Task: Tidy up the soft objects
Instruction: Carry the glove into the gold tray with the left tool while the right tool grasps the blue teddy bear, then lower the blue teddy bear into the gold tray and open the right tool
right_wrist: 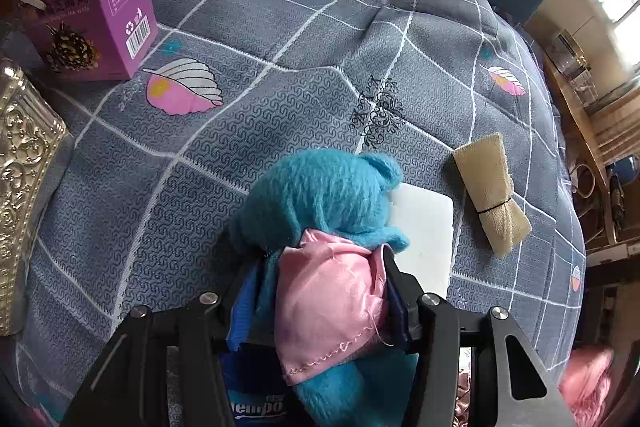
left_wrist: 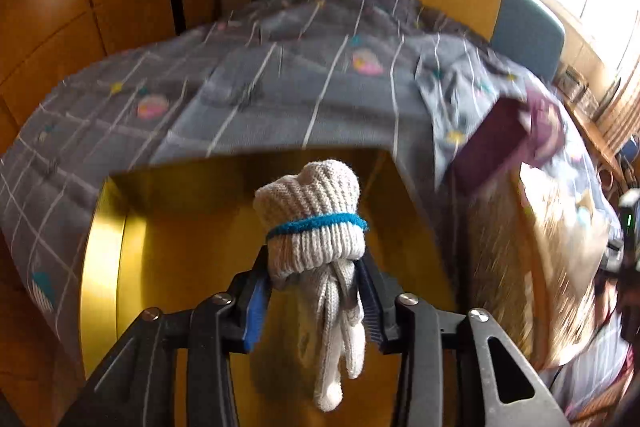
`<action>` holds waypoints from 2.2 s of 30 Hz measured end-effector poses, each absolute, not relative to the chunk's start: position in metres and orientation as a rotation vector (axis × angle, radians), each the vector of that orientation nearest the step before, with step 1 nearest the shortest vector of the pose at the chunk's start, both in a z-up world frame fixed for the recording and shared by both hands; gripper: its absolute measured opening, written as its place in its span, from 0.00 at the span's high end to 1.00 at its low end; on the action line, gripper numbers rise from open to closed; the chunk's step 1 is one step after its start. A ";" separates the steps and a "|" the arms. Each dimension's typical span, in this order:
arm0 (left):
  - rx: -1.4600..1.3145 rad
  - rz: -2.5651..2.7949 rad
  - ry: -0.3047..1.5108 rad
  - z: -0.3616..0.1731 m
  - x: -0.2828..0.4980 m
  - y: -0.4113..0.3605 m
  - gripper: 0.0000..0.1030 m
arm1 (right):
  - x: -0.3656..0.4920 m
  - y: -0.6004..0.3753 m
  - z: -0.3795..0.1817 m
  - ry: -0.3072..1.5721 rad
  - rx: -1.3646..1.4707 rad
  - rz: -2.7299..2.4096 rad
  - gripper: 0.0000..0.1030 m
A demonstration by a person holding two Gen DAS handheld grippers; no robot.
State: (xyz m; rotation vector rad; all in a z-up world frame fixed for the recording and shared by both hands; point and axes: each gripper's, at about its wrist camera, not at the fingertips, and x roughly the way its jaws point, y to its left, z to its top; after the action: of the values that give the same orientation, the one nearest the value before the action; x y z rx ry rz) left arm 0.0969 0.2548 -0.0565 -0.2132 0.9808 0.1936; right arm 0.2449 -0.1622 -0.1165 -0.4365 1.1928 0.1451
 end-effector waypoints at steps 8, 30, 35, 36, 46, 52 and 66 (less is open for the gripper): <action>-0.241 0.229 0.943 -0.071 0.049 0.262 0.28 | 0.241 -0.156 -0.108 1.190 -0.381 0.073 0.62; -0.218 0.196 0.859 -0.048 -0.010 0.254 0.28 | 0.276 -0.025 0.077 0.849 -0.076 0.324 0.66; -0.197 0.254 0.827 -0.038 -0.019 0.260 0.28 | 0.206 0.062 0.086 0.801 -0.172 0.655 0.66; -0.196 0.267 0.817 -0.036 -0.021 0.262 0.28 | 0.190 0.075 0.082 0.803 -0.192 0.709 0.66; -0.203 0.374 0.787 -0.033 -0.033 0.283 0.28 | 0.089 0.145 0.008 0.925 -0.349 0.941 0.65; -0.210 0.376 0.790 -0.035 -0.036 0.284 0.28 | 0.073 0.175 -0.025 1.001 -0.334 0.889 0.59; -0.212 0.369 0.775 -0.033 -0.039 0.283 0.28 | 0.058 0.158 -0.027 0.913 -0.342 0.794 0.43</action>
State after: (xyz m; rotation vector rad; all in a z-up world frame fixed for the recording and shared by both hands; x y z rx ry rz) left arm -0.0388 0.2828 -0.0332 -0.2119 0.7749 0.3686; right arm 0.0578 0.1582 -0.0266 -0.3425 0.9132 0.7936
